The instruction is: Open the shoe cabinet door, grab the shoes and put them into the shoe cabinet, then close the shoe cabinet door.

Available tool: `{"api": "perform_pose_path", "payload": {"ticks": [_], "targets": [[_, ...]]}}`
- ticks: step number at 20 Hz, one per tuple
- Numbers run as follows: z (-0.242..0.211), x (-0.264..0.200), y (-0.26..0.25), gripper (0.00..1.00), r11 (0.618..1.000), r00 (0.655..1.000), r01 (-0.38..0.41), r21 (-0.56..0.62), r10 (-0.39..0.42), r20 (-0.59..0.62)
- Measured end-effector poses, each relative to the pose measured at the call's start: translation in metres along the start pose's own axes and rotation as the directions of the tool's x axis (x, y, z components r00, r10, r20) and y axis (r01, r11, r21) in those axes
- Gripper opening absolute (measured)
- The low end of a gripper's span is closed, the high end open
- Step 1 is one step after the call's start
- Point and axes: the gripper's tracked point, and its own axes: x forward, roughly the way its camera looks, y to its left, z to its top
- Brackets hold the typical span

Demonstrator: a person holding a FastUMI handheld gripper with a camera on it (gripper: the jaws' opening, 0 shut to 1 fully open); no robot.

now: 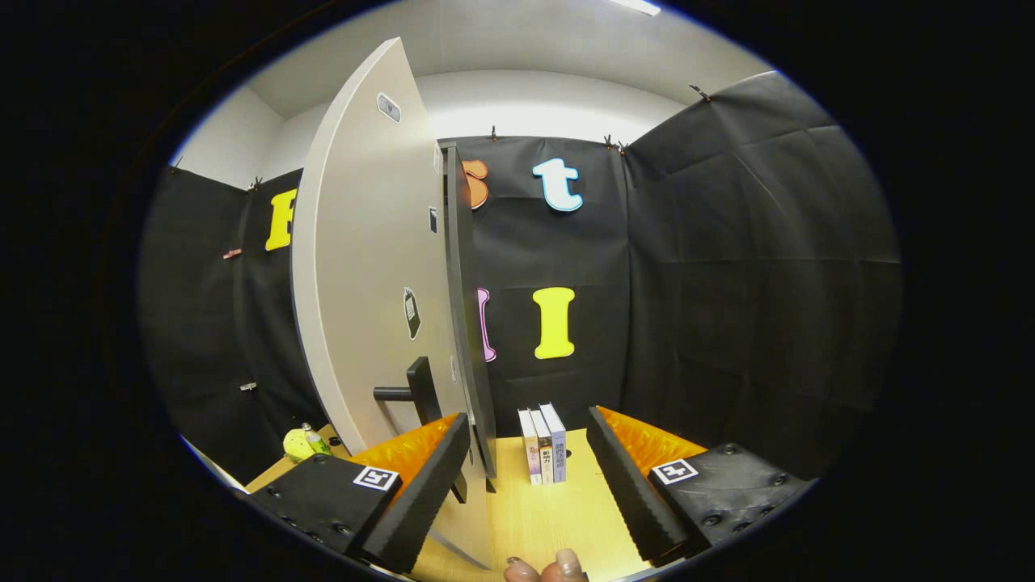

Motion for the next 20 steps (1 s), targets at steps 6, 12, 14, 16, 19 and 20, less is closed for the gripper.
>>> {"api": "perform_pose_path", "payload": {"ticks": [6,12,14,16,19,20], "targets": [[-0.007,-0.010,0.039,0.97,1.000,1.000,-0.006,0.027,0.006,0.004],[-0.012,-0.007,0.097,0.97,0.999,0.999,-0.033,0.021,0.033,0.014],[-0.014,-0.001,0.117,0.97,0.999,0.999,-0.045,0.017,0.045,0.014],[-0.018,0.009,0.141,0.97,0.998,0.998,-0.066,0.020,0.066,0.012],[-0.023,0.023,0.174,0.97,0.995,0.996,-0.093,0.022,0.092,0.015],[-0.025,0.030,0.187,0.97,0.994,0.994,-0.104,0.021,0.104,0.018]]}}
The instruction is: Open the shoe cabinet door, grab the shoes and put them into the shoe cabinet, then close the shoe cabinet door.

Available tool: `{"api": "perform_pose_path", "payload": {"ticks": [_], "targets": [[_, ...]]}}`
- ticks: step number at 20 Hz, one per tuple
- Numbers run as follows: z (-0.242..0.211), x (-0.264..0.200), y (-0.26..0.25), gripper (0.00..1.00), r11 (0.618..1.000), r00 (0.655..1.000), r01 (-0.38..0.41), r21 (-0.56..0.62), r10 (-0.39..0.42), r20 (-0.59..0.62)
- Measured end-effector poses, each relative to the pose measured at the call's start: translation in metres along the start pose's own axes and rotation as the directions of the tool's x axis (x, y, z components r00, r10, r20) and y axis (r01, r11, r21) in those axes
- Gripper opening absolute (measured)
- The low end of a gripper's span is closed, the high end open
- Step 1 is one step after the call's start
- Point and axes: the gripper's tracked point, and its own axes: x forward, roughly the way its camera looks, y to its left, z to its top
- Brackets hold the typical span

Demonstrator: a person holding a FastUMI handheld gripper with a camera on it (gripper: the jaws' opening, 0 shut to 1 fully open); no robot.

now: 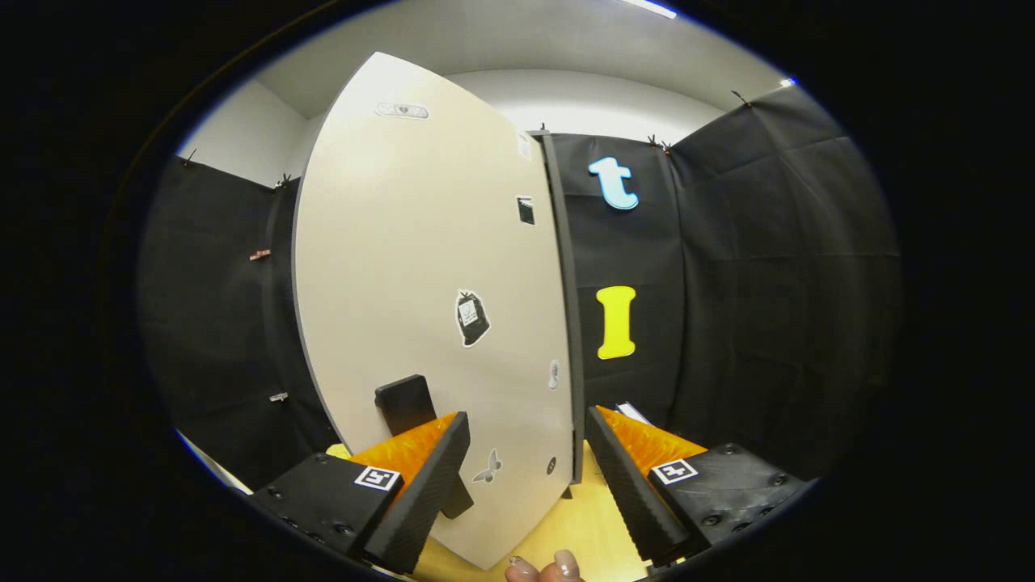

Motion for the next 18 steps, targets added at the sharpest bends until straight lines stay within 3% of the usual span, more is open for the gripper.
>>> {"api": "perform_pose_path", "payload": {"ticks": [9,18], "targets": [[-0.025,0.075,0.102,1.00,0.995,0.994,-0.096,-0.027,0.095,-0.044],[-0.023,0.081,0.126,0.99,0.994,0.997,-0.083,-0.074,0.083,-0.004]]}}
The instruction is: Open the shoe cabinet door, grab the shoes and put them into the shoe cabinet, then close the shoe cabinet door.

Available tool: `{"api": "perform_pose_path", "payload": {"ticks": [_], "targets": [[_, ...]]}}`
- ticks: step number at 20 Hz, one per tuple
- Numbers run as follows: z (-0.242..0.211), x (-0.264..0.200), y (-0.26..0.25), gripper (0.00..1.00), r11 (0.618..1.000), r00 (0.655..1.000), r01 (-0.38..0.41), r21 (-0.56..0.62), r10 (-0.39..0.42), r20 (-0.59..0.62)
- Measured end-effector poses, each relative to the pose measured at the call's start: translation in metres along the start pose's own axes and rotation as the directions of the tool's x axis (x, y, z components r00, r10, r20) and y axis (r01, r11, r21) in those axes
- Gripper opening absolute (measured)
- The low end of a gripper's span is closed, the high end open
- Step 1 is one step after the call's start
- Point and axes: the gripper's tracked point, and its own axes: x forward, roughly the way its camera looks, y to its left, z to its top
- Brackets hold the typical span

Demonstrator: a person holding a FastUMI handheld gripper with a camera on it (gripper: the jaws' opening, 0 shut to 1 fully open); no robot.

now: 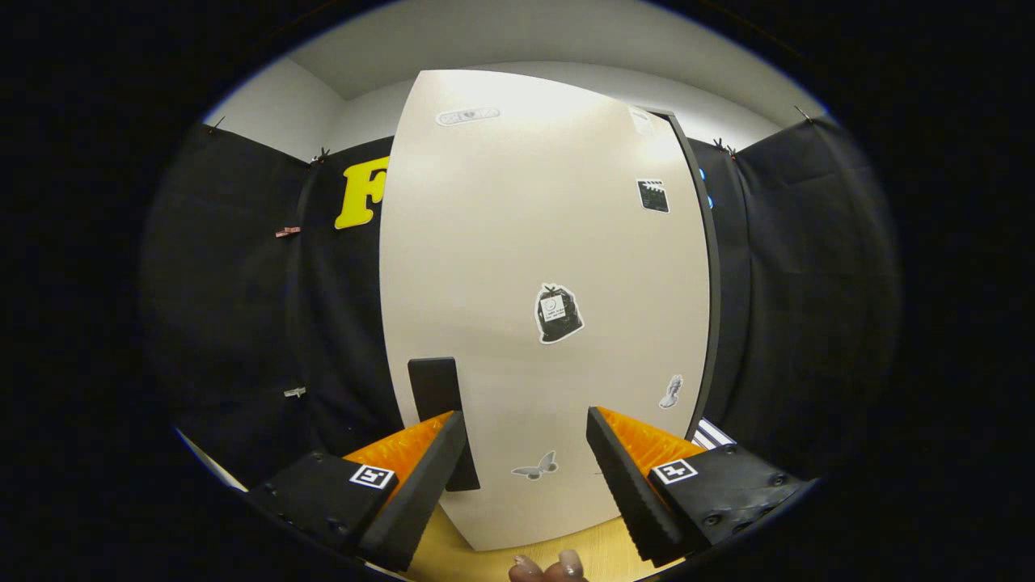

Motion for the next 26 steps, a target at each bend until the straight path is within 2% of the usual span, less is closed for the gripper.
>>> {"api": "perform_pose_path", "payload": {"ticks": [10,26], "targets": [[-0.003,-0.002,0.003,0.99,0.998,0.999,0.029,-0.047,-0.028,0.037],[-0.010,0.009,-0.003,0.98,0.999,1.000,0.020,-0.025,-0.019,0.020]]}}
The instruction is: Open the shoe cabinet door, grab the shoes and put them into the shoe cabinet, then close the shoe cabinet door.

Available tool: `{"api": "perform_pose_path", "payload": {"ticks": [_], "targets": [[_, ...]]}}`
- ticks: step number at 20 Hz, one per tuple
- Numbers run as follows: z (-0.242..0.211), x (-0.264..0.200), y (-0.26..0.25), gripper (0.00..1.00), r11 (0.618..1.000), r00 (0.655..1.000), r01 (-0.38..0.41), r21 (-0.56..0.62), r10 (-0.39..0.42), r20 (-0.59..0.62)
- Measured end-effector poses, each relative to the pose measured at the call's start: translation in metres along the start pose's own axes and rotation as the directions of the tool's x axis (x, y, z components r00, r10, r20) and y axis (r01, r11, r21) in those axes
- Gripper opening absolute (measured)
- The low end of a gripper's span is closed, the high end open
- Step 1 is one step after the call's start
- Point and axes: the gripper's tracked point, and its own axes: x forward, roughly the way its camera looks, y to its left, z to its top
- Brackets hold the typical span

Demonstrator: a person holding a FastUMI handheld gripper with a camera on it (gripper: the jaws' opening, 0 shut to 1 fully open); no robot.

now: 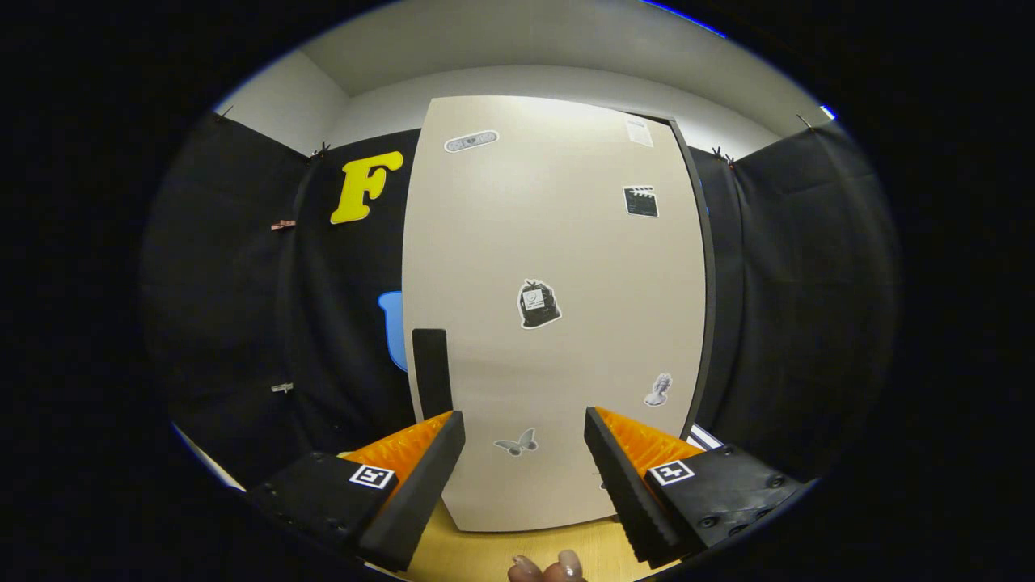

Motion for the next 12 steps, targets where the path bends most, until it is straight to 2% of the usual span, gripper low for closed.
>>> {"api": "perform_pose_path", "payload": {"ticks": [12], "targets": [[-0.0063,0.0082,-0.0048,0.98,1.000,1.000,0.003,-0.003,-0.003,-0.012]]}}
